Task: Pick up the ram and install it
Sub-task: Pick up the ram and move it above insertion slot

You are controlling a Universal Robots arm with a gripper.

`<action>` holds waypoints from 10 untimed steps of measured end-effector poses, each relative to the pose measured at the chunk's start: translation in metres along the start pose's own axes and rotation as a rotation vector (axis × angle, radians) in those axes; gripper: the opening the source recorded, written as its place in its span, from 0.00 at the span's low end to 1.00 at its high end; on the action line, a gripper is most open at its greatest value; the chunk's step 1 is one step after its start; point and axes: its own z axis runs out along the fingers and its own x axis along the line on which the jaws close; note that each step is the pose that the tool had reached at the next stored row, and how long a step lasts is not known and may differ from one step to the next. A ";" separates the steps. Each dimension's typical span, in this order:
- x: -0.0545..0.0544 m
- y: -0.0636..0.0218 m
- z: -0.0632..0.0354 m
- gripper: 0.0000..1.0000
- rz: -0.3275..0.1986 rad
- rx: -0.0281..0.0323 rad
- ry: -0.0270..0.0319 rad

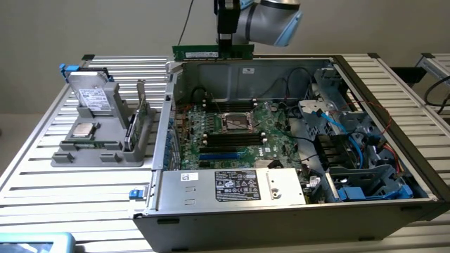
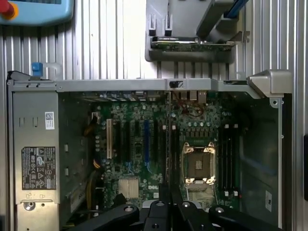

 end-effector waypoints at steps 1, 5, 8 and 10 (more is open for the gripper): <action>-0.001 -0.0045 0.0008 0.12 0.000 0.0000 0.0001; -0.004 -0.0194 0.0048 0.12 0.000 -0.0001 0.0000; -0.006 -0.0312 0.0066 0.12 0.000 -0.0001 0.0000; -0.009 -0.0387 0.0074 0.12 0.000 0.0000 0.0000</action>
